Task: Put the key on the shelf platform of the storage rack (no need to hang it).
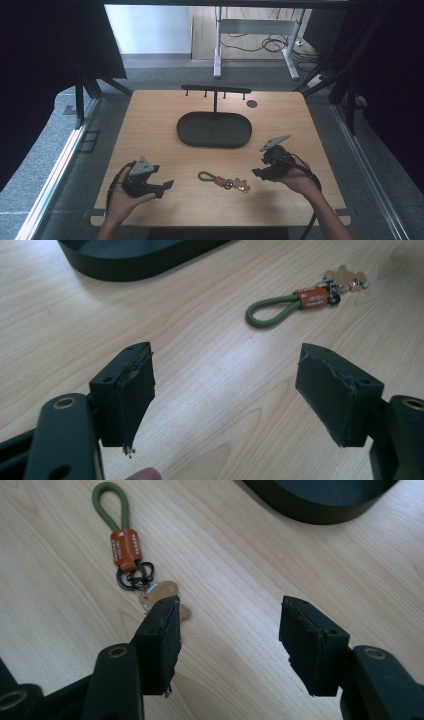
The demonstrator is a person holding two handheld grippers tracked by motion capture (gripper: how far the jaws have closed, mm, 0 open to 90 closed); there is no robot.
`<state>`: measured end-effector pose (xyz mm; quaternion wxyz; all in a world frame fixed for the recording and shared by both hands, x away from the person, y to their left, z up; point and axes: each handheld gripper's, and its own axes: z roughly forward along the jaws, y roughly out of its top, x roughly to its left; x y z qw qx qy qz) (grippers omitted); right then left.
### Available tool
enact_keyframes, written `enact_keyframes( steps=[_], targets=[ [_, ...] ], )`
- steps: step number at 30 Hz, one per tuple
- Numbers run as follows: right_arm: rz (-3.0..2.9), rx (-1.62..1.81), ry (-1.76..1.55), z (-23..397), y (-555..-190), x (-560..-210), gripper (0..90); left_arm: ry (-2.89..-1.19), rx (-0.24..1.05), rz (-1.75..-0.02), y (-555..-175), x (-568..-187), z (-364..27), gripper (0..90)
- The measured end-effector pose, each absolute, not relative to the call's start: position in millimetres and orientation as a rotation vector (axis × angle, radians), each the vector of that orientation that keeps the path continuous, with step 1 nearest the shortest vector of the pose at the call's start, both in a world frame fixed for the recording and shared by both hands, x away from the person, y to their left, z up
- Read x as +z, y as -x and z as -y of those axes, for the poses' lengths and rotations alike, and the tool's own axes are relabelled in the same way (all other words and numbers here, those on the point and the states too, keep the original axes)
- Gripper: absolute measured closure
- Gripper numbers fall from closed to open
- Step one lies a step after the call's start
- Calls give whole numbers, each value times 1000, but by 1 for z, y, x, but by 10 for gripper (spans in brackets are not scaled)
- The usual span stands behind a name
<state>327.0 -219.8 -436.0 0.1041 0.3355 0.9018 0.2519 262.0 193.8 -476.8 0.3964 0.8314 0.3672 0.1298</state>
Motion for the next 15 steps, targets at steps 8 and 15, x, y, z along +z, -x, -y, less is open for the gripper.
enact_keyframes(
  steps=[8, 15],
  targets=[
    [-2711, 689, -930, 200, -325, -438, 434, -2099, 330, -932, -262, -476, -194, 239],
    [-2740, 680, -896, 188, -325, -440, 441, -2100, 331, -929, -261, -475, -193, 239]
  ],
)
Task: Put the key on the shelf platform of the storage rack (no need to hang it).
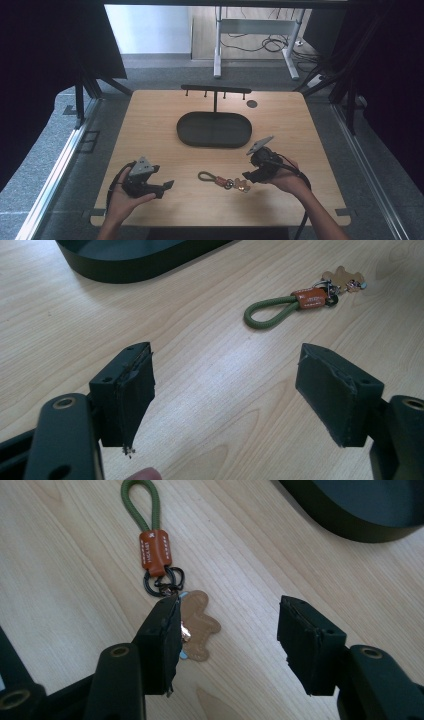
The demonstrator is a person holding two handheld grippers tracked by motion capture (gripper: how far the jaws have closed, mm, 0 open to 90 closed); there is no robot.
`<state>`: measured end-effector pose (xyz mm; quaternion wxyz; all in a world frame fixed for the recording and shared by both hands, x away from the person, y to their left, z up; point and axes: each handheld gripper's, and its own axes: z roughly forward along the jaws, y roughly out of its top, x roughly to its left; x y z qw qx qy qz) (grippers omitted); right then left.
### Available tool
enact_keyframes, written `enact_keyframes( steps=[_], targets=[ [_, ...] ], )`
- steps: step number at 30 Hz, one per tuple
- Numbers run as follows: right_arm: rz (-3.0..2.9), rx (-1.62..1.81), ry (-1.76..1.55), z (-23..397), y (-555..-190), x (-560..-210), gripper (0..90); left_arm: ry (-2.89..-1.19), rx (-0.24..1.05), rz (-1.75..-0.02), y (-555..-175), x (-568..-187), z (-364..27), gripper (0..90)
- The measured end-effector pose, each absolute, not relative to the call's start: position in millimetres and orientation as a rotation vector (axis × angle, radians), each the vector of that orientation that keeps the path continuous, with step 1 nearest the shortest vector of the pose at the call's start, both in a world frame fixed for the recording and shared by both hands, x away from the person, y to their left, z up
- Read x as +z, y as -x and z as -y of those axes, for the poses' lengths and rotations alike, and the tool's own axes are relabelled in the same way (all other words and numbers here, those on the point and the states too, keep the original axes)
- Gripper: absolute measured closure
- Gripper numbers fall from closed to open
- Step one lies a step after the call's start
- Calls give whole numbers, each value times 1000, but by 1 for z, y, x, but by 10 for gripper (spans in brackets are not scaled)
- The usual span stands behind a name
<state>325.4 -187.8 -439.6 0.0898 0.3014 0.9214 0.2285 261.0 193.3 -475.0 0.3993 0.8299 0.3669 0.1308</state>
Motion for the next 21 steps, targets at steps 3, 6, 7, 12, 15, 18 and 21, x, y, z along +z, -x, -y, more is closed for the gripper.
enact_keyframes(
  steps=[3, 6, 7, 12, 15, 18, 21],
  targets=[
    [-2754, 670, -882, 182, -326, -441, 443, -2102, 329, -930, -261, -476, -193, 239],
    [-2762, 663, -878, 179, -326, -442, 444, -2103, 328, -930, -261, -476, -192, 239],
    [-2768, 657, -876, 177, -327, -442, 444, -2103, 328, -929, -261, -476, -192, 239],
    [-2793, 644, -833, 166, -327, -445, 444, -2107, 329, -924, -261, -475, -193, 239],
    [-2807, 628, -823, 161, -328, -448, 445, -2102, 326, -928, -261, -476, -192, 239],
    [-2819, 615, -822, 157, -328, -449, 447, -2100, 326, -930, -261, -476, -193, 239],
    [-2830, 602, -811, 154, -329, -452, 450, -2097, 325, -932, -261, -475, -193, 239]
  ],
)
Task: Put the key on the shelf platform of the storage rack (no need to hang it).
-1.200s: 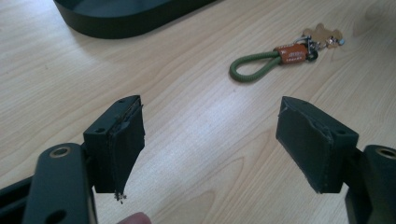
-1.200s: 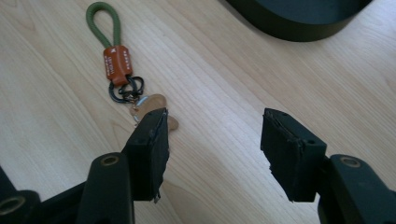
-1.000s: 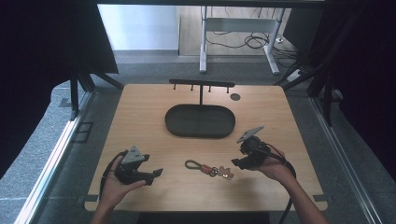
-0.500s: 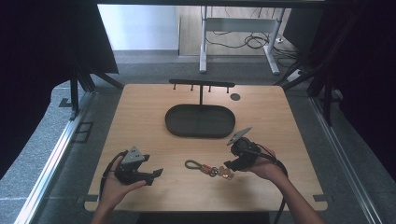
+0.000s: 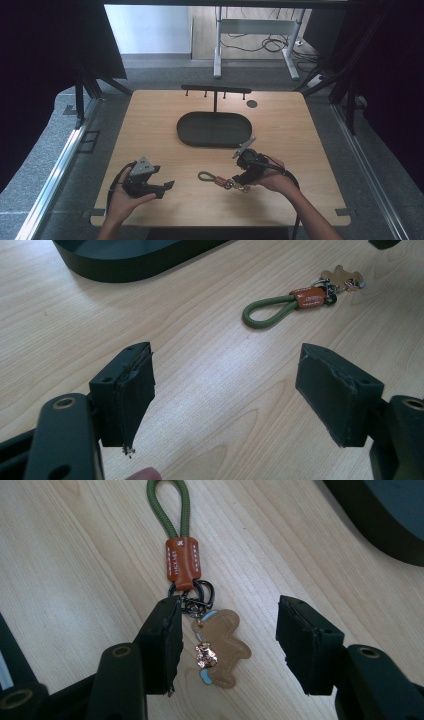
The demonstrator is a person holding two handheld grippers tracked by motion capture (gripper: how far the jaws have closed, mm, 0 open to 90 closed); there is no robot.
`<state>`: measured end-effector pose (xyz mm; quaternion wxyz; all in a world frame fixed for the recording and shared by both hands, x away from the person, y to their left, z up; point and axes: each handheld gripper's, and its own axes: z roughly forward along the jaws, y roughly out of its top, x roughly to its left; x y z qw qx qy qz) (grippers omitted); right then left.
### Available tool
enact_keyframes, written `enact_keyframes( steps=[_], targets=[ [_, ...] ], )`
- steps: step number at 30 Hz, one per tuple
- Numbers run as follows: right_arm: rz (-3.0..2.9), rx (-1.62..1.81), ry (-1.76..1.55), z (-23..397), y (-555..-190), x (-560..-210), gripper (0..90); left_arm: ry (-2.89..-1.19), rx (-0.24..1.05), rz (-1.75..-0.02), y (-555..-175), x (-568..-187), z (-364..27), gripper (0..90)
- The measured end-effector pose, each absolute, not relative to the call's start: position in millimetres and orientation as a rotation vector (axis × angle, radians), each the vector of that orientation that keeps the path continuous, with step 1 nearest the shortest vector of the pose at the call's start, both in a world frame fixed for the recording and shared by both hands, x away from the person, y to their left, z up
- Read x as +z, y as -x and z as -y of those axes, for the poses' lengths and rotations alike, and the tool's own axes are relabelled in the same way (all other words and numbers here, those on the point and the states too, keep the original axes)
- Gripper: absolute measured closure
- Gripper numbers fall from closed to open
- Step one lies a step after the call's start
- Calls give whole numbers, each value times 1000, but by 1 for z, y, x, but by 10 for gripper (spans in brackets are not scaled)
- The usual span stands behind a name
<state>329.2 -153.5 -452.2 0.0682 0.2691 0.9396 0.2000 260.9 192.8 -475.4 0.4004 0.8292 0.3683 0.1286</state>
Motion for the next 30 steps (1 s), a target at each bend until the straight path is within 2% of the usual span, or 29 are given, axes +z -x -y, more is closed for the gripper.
enact_keyframes(
  steps=[30],
  targets=[
    [-2938, 510, -720, 112, -335, -483, 486, -2100, 325, -927, -262, -476, -193, 239]
  ],
)
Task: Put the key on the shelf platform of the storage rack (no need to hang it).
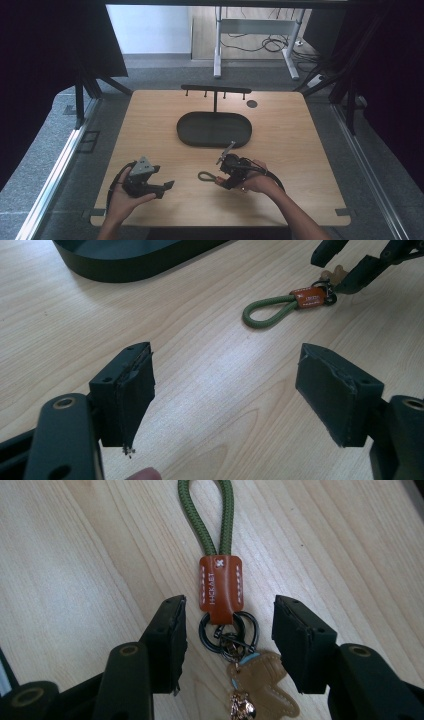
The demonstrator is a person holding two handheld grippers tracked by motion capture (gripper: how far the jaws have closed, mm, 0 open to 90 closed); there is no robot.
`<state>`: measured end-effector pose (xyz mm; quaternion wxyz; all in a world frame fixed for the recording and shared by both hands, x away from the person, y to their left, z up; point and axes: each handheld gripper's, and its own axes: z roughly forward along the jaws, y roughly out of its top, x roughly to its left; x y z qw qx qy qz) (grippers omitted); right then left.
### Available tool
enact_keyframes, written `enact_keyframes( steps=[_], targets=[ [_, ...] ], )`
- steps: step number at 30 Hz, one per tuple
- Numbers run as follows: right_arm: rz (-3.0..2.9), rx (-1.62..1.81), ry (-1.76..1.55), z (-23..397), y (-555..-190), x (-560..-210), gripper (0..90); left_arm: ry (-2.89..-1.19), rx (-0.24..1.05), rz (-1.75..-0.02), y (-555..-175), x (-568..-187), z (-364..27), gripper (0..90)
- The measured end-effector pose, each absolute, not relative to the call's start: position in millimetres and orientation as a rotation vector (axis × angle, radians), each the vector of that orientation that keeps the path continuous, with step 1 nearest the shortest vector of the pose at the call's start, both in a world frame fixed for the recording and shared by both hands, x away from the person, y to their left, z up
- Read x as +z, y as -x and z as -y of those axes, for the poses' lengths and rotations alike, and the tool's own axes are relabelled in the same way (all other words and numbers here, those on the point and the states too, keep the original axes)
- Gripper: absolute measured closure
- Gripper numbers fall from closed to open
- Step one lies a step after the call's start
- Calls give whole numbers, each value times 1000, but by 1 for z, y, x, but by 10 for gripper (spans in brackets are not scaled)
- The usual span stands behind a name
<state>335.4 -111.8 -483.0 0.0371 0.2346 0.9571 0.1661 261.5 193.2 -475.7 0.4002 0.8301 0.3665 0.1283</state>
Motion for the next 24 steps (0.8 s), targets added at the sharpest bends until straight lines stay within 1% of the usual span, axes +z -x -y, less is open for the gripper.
enact_keyframes(
  steps=[13, 24],
  targets=[
    [-2961, 470, -684, 100, -337, -495, 495, -2102, 325, -929, -261, -475, -194, 239],
    [-2958, 445, -672, 95, -338, -498, 517, -2103, 326, -929, -262, -476, -195, 239]
  ],
)
